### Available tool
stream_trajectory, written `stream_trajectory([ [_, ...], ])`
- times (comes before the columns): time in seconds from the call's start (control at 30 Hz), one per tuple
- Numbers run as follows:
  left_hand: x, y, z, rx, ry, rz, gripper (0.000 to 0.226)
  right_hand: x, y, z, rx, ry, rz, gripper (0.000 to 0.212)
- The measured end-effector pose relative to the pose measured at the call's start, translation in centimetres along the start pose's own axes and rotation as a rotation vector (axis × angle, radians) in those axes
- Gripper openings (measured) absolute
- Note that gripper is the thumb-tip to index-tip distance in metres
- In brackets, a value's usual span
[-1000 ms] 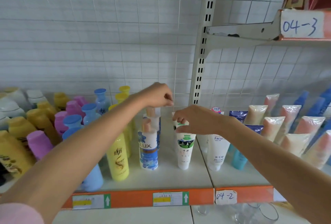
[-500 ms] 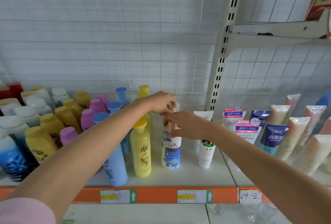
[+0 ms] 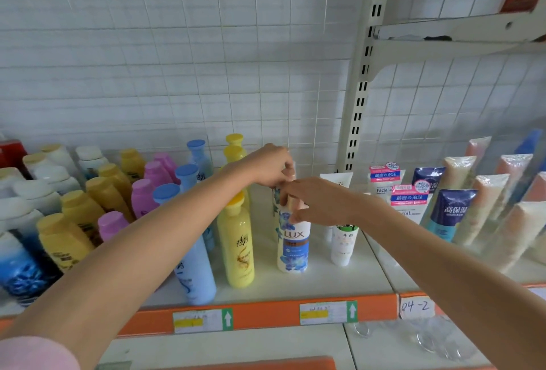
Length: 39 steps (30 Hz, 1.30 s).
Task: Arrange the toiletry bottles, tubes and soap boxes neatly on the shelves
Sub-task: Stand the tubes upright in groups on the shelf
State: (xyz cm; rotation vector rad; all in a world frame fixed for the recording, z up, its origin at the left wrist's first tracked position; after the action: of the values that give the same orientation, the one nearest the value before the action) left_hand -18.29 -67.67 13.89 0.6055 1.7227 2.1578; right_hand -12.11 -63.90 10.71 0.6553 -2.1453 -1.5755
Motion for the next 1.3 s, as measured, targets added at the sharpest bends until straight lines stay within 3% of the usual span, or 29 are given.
stream_trajectory([
  [0.2,0.1,-0.1,-0.3,-0.001,0.023,-0.028,0.013,0.3,0.1,-0.3,-0.042,0.021,-0.028,0.037],
  [0.37,-0.1,0.0,-0.7,-0.093,0.048,-0.104,0.025,-0.1,1.2,0.2,0.046,0.009,-0.028,0.048],
  [0.57,-2.0,5.8,-4.4,-0.134,0.154,0.084,0.022,0.4,4.6,1.4,0.068,0.006,0.051,0.036],
  [0.7,-5.7,7.9,-7.4,-0.101,0.228,0.17,0.02,1.5,5.5,-0.6,0.057,0.122,0.095,0.029],
  [0.93,-14.4,8.4,-9.6,-0.175,0.302,0.411,0.011,2.7,3.4,-8.3,0.085,0.386,0.086,0.046],
  [1.0,-15.8,8.0,-9.2,-0.168,0.287,0.368,0.011,3.2,2.0,-9.3,-0.031,0.412,0.07,0.051],
  [1.13,-17.1,6.5,-8.7,-0.049,0.296,0.222,0.036,4.1,-0.1,-9.9,-0.227,0.366,0.035,0.047],
  [1.3,-16.7,6.1,-8.7,-0.009,0.218,0.265,0.035,4.2,-0.7,-9.4,-0.202,0.276,0.08,0.045],
])
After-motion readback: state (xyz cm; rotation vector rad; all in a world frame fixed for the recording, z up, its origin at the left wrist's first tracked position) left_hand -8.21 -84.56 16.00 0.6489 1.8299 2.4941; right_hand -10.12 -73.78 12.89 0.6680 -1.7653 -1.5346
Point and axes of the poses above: each hand's wrist, its own x-axis towards the middle knuckle, its own y-axis out of the back of the hand, z = x × y, the point moved 9 cm from there along x, towards the middle knuckle, and after that the axes turned 3 degrees about z, right-handed, at the moved point
